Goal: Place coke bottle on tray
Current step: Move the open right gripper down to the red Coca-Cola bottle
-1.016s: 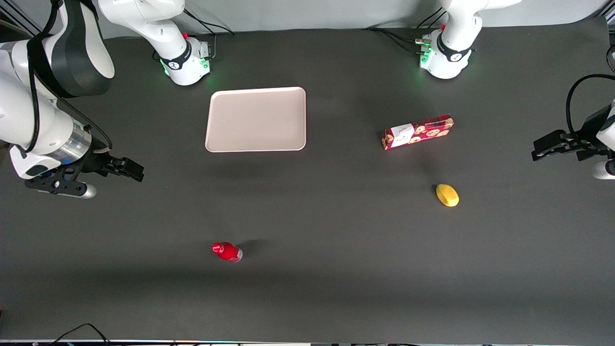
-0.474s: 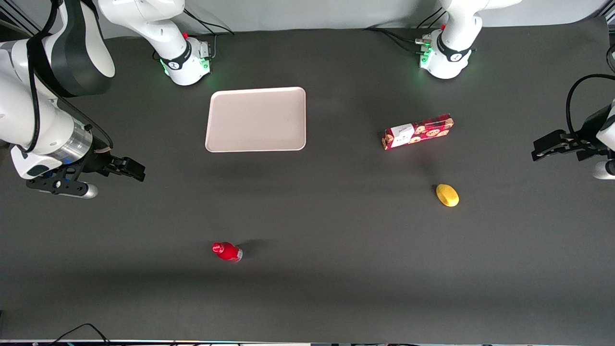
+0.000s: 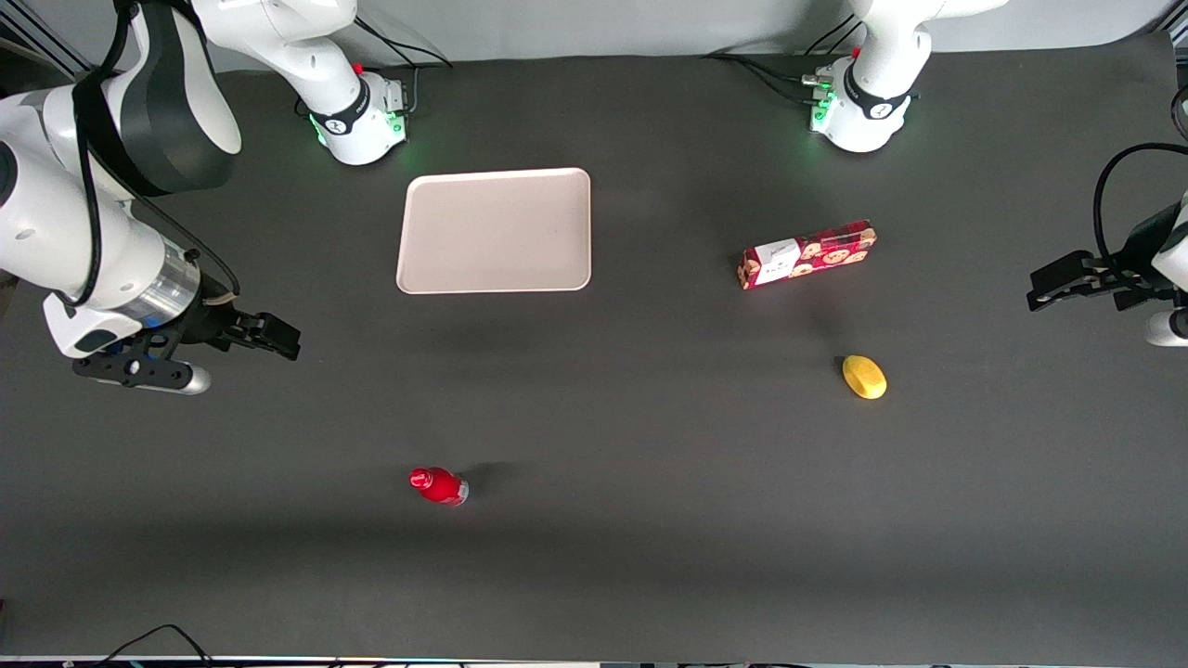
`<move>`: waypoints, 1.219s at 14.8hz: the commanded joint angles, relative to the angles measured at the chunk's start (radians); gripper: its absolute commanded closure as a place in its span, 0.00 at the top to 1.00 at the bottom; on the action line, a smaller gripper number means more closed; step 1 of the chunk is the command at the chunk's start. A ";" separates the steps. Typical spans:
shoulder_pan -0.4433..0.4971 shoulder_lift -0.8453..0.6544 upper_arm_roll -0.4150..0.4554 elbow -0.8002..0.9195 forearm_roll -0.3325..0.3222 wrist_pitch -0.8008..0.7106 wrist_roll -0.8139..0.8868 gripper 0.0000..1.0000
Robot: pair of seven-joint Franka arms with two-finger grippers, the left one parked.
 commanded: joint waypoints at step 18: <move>0.092 0.510 0.060 0.263 0.011 0.436 0.151 1.00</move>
